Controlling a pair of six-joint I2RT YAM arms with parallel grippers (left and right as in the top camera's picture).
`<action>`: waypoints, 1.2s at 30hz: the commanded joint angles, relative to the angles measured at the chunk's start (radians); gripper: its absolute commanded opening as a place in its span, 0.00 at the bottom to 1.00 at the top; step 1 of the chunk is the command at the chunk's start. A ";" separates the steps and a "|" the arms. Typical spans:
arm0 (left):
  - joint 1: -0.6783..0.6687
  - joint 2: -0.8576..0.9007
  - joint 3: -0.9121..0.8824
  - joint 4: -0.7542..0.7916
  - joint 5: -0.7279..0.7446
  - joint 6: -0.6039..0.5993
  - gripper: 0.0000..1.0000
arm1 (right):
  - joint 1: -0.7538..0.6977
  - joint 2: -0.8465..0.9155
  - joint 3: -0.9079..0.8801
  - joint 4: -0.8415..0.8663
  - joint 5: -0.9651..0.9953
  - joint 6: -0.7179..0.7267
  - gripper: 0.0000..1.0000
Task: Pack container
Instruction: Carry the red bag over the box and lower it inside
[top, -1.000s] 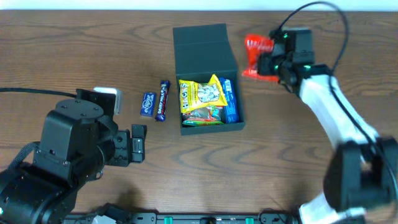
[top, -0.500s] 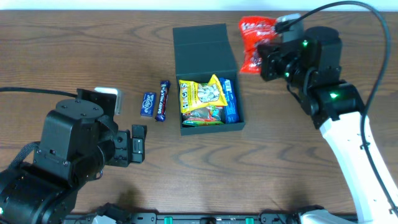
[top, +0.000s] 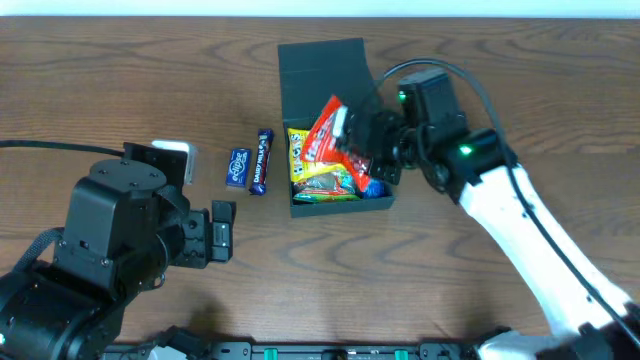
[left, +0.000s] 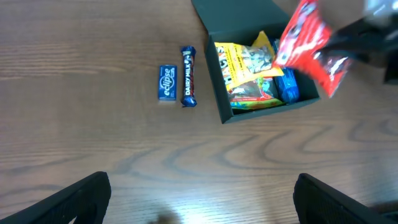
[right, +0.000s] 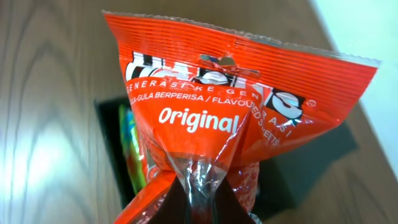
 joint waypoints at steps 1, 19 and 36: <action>0.002 -0.001 0.008 -0.005 0.000 0.010 0.95 | 0.010 0.064 0.008 -0.014 -0.079 -0.172 0.02; 0.002 -0.001 0.008 -0.024 -0.002 0.011 0.95 | 0.010 0.369 0.008 -0.016 -0.190 -0.355 0.01; 0.002 -0.001 0.008 -0.021 -0.004 0.011 0.95 | 0.010 0.480 0.008 0.016 -0.032 -0.403 0.01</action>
